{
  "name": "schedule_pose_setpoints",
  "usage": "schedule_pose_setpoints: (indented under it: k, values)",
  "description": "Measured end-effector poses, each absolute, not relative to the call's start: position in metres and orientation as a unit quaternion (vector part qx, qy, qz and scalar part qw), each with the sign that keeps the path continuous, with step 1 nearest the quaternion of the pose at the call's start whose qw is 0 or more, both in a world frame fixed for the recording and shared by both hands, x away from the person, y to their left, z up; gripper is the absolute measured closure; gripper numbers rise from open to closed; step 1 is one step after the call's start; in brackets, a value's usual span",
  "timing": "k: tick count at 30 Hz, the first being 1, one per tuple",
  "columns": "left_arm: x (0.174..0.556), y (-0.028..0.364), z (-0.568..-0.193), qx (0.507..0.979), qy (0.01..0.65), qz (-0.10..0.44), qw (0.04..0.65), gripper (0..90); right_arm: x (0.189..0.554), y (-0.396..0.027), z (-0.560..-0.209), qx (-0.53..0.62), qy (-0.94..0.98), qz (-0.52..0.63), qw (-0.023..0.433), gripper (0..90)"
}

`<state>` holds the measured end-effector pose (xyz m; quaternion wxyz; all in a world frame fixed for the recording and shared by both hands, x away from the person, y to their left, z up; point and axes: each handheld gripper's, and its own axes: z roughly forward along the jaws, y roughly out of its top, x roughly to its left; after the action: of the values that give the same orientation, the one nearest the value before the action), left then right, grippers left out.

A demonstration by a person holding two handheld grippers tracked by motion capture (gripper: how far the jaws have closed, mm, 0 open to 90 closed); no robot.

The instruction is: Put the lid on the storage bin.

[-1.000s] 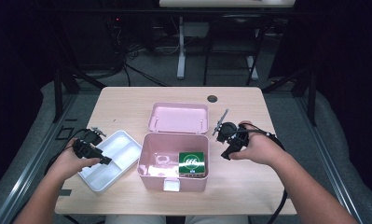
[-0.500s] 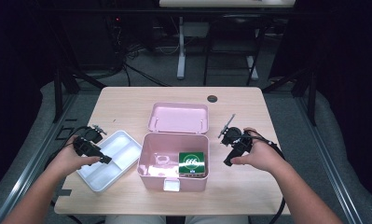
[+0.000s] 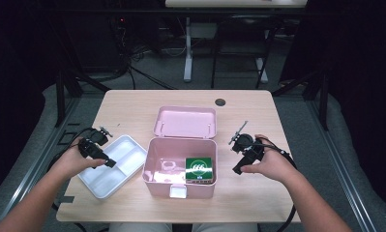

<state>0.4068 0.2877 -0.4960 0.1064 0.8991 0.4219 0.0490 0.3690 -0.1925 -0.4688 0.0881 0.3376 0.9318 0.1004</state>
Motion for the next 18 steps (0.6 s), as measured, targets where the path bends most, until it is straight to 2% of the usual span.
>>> schedule_pose_setpoints:
  k: [7, 18]
  values:
    - [0.410, 0.281, -0.507, 0.908, 0.409, 0.042, 0.073, 31.9, 0.368, -0.195, -0.471, 0.336, 0.932, 0.102, 0.090, 16.6]
    - [0.412, 0.276, -0.524, 0.908, 0.415, 0.023, 0.047, 57.6, 0.369, -0.202, -0.476, 0.349, 0.924, 0.113, 0.106, 22.9]
